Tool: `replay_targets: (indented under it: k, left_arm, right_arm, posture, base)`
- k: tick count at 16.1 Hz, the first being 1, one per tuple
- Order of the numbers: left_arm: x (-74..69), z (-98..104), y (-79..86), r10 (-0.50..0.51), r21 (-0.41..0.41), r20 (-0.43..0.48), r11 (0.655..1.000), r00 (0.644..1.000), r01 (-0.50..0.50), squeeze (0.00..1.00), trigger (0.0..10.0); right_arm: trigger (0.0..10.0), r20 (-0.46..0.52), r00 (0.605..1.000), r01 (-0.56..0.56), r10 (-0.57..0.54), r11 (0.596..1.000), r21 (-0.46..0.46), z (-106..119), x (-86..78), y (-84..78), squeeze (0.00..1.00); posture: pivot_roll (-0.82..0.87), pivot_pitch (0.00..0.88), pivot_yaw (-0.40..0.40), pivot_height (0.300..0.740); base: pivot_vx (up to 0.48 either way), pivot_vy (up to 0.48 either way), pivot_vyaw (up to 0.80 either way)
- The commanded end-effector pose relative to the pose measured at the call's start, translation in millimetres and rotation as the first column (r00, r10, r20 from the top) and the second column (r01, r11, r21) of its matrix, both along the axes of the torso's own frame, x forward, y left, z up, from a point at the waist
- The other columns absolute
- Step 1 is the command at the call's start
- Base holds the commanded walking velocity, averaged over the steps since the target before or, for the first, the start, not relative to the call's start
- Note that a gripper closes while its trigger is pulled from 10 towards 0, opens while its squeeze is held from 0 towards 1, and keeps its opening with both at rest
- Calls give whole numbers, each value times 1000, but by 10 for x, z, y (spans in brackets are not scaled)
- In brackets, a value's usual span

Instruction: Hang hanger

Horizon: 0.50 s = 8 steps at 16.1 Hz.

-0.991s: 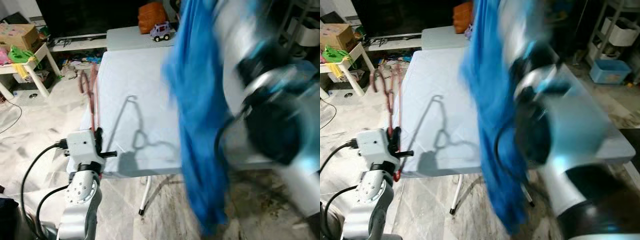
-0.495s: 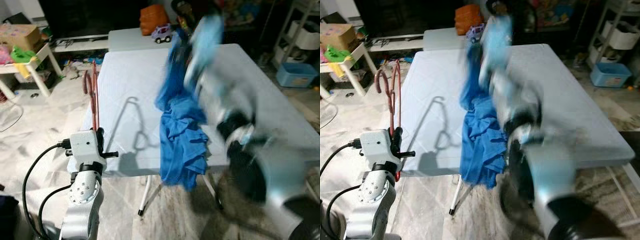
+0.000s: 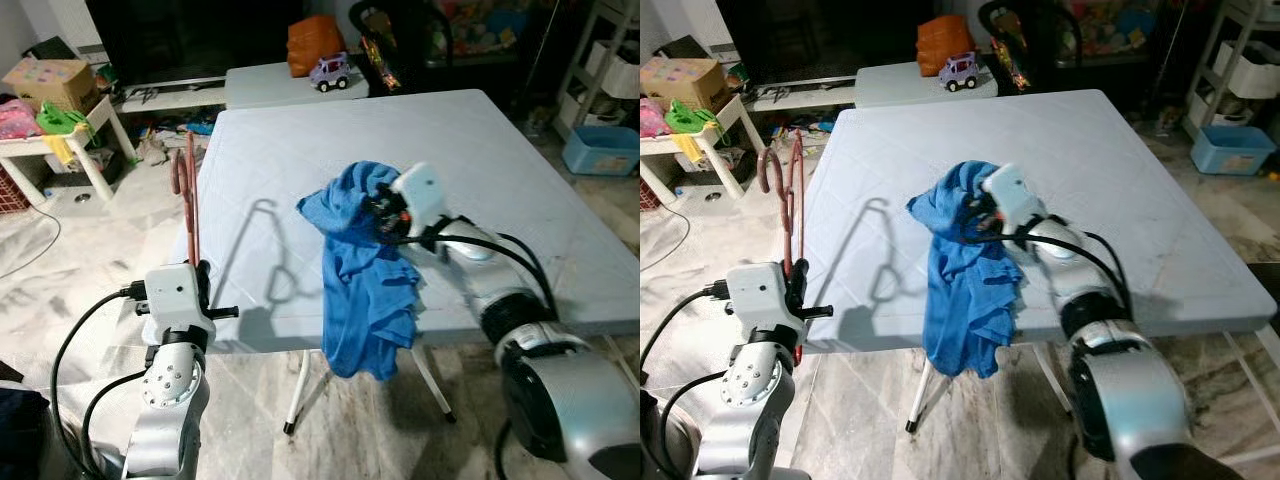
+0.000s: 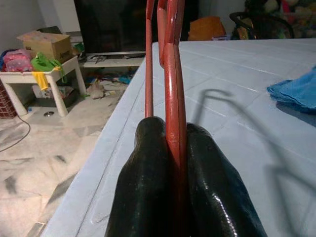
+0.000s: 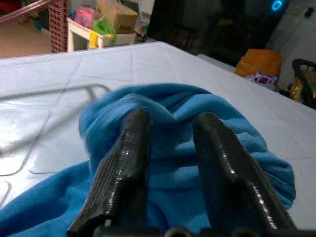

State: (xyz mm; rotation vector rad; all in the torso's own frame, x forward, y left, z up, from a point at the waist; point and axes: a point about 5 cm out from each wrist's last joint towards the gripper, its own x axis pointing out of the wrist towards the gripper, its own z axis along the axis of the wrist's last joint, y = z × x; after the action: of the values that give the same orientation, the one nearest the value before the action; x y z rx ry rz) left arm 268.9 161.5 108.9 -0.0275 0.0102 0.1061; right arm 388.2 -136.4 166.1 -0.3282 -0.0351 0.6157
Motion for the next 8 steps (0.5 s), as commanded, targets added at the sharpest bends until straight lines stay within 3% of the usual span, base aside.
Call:
replay_targets:
  k: [1, 3, 8]
  left_arm:
    - [14, -59, 3, -7, -2, -32, 1000, 999, 7, 0, 10000]
    - [12, -71, 9, -8, -1, -32, 1000, 999, 8, 0, 10000]
    - [4, -86, 4, -12, -5, -38, 1000, 999, 11, 0, 10000]
  right_arm:
    - [10000, -18, 999, -33, 33, 999, 10, -23, -30, -1, 1000]
    - [10000, -58, 994, -90, 88, 996, -24, -155, -135, -70, 1000]
    - [10000, -200, 954, -213, 225, 974, 80, -190, -325, -357, 1000]
  posture:
    - [-16, 0, 77, 740]
    - [-21, 0, 79, 740]
    - [-22, 0, 79, 740]
  base:
    - [0, 0, 0]
    - [0, 0, 0]
    - [0, 0, 0]
